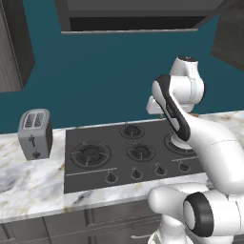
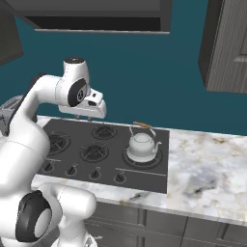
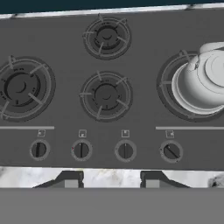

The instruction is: The kettle is done boiling. Turn off the stove, then wait for 300 timesteps before moving the kettle to the dining table.

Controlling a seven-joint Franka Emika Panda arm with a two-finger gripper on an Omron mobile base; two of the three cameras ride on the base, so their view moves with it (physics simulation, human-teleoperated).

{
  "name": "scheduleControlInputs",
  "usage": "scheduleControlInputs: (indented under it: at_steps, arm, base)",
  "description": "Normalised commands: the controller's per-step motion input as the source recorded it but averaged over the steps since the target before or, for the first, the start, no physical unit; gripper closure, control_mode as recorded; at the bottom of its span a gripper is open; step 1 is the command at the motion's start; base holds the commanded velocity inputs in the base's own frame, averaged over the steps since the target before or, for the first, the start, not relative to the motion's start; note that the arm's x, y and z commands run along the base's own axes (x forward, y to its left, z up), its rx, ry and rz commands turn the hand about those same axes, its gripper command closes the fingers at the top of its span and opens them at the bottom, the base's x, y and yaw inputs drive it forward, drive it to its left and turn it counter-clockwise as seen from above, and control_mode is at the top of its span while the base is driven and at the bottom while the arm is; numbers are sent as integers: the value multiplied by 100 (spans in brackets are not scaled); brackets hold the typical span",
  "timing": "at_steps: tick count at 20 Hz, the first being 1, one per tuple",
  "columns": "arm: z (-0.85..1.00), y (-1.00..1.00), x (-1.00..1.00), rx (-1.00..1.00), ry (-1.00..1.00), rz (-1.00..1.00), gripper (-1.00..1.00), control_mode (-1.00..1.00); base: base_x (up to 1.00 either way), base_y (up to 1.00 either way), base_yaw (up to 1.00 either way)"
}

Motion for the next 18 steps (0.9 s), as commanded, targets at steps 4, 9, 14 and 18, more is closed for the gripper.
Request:
scheduleControlInputs:
  at_steps: [4, 9, 14, 18]
  arm:
    - [0, 0, 2, 0, -2, 2, -100, -100]
    - [0, -16, -15, 0, -6, 8, -100, -100]
    - [-3, -32, -24, 0, -4, 9, -100, -100]
    - [-6, -36, -33, 0, -3, 9, -100, -100]
  base:
    - [0, 0, 0]
    - [0, 0, 0]
    - [0, 0, 0]
    - [0, 0, 0]
